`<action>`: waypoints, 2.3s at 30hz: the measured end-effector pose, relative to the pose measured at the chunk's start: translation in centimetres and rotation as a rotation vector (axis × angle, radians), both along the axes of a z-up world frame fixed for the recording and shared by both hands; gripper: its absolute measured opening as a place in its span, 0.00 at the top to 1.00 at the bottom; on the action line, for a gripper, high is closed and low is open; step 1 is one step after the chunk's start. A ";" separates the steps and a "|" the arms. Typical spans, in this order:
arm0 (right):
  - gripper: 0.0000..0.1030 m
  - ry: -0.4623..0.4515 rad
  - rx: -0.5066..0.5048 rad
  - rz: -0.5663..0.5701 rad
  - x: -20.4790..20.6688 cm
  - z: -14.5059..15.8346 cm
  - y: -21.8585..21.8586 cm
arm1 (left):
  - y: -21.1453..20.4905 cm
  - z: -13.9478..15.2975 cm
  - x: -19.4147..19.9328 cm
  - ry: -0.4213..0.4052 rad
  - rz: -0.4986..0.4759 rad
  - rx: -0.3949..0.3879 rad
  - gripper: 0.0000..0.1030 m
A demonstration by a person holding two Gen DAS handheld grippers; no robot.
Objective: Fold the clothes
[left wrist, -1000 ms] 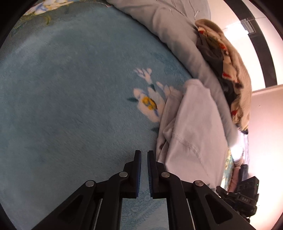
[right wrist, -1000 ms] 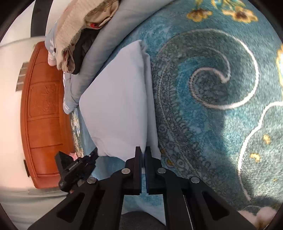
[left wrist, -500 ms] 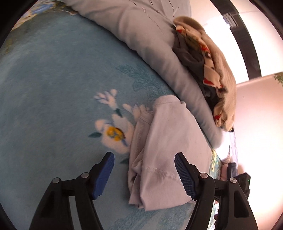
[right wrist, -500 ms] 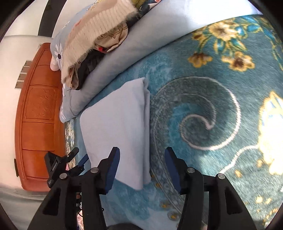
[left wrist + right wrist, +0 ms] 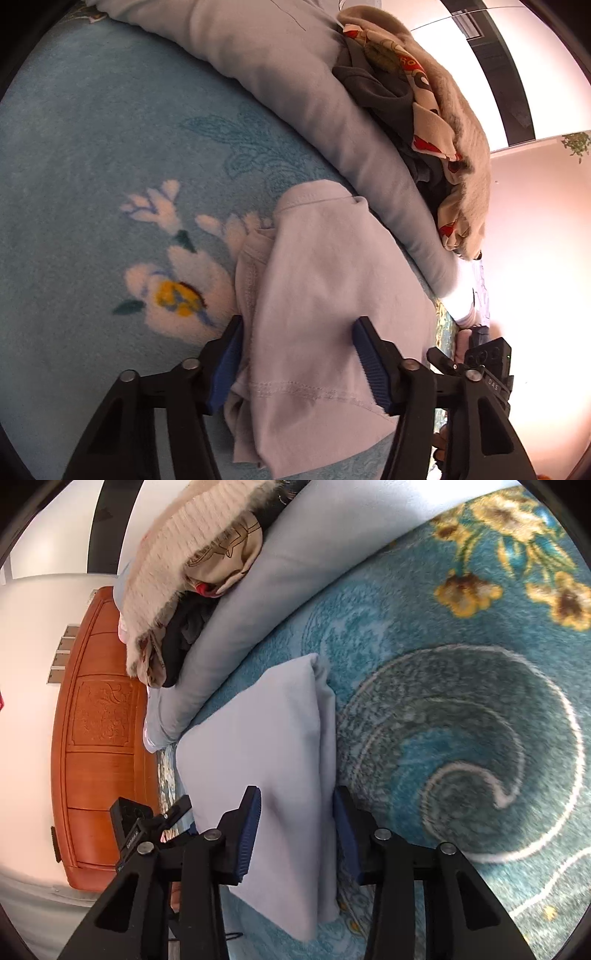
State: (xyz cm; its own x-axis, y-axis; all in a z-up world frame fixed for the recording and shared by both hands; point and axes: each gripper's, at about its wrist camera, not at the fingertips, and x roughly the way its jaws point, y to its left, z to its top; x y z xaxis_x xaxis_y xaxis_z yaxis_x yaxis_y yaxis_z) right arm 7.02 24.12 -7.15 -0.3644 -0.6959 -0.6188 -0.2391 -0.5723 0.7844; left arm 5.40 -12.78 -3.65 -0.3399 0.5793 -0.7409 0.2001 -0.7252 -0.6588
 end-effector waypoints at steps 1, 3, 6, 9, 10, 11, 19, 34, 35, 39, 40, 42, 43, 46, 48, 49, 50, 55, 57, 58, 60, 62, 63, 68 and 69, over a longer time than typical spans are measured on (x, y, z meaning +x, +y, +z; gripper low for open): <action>0.60 0.000 -0.011 -0.004 -0.2 0.0 -0.1 | 0.1 0.0 0.0 -0.003 0.004 -0.005 0.44; 0.60 0.004 -0.015 0.008 -0.4 0.2 -0.5 | 0.3 -0.1 0.0 -0.025 0.014 0.002 0.56; 0.65 0.007 -0.001 0.029 -0.8 0.6 -1.3 | 0.6 -0.3 0.4 -0.050 0.045 0.015 0.74; 0.84 -0.014 0.013 0.023 -1.0 0.9 -1.3 | 1.0 0.6 1.0 -0.042 0.082 0.028 0.82; 0.89 -0.018 0.008 0.017 -1.0 1.1 -1.1 | 1.1 1.1 1.3 -0.035 0.090 0.031 0.83; 0.91 -0.017 0.001 0.015 -0.9 1.4 -1.0 | 1.3 1.6 1.6 -0.029 0.097 0.035 0.84; 0.95 0.021 -0.033 -0.006 1.6 5.4 1.1 | 2.8 5.2 5.3 0.002 0.104 0.057 0.85; 0.84 -0.017 0.101 0.066 2.9 7.0 1.6 | -0.4 3.1 8.0 -0.039 0.158 0.040 0.84; 0.69 -0.020 0.116 0.072 2.7 6.6 1.5 | -0.5 2.9 7.9 -0.042 0.156 0.039 0.78; 0.52 -0.046 0.106 0.087 1.4 4.3 1.0 | -0.8 1.7 7.3 -0.062 0.148 0.034 0.54; 0.52 -0.057 0.109 0.086 1.1 3.7 0.9 | -0.8 1.4 7.1 -0.065 0.145 0.038 0.54; 0.52 -0.076 0.109 0.085 0.4 2.6 0.8 | -0.7 0.8 6.8 -0.069 0.135 0.050 0.54; 0.52 -0.083 0.102 0.085 0.0 2.0 0.7 | -0.6 0.5 6.6 -0.068 0.129 0.054 0.54; 0.52 -0.084 0.066 0.093 -1.0 0.8 0.2 | -0.2 -0.1 6.0 -0.060 0.111 0.075 0.54; 0.52 -0.068 0.036 0.101 -1.8 0.4 -0.2 | 0.0 -0.5 5.5 -0.059 0.105 0.089 0.54; 0.52 -0.061 0.018 0.106 -2.1 0.2 -0.4 | 0.2 -0.7 5.3 -0.058 0.103 0.093 0.54; 0.52 -0.055 0.004 0.114 -2.4 0.1 -0.6 | 0.3 -0.9 5.2 -0.056 0.101 0.096 0.54; 0.50 -0.033 -0.036 0.165 -3.7 -0.3 -2.2 | 0.9 -1.4 4.7 -0.056 0.112 0.118 0.54; 0.50 -0.030 -0.046 0.173 -4.1 -0.3 -2.9 | 1.0 -1.4 4.6 -0.057 0.118 0.117 0.54; 0.50 -0.029 -0.049 0.178 -4.2 -0.3 -3.3 | 1.1 -1.4 4.6 -0.056 0.119 0.114 0.54; 0.50 -0.027 -0.051 0.189 -4.4 -0.1 -4.0 | 1.3 -0.9 4.6 -0.049 0.120 0.089 0.56; 0.50 -0.027 -0.041 0.197 -4.5 0.1 -4.5 | 1.6 -0.3 4.8 -0.034 0.118 0.057 0.65; 0.52 -0.027 -0.035 0.197 -4.5 0.3 -4.6 | 1.8 0.0 4.8 -0.026 0.116 0.043 0.69; 0.82 -0.046 -0.037 0.164 -4.0 0.9 -4.3 | 2.3 2.3 5.6 0.009 0.104 0.011 0.82; 0.84 -0.049 -0.042 0.158 -3.8 1.2 -4.2 | 2.4 2.8 5.8 0.017 0.102 0.010 0.82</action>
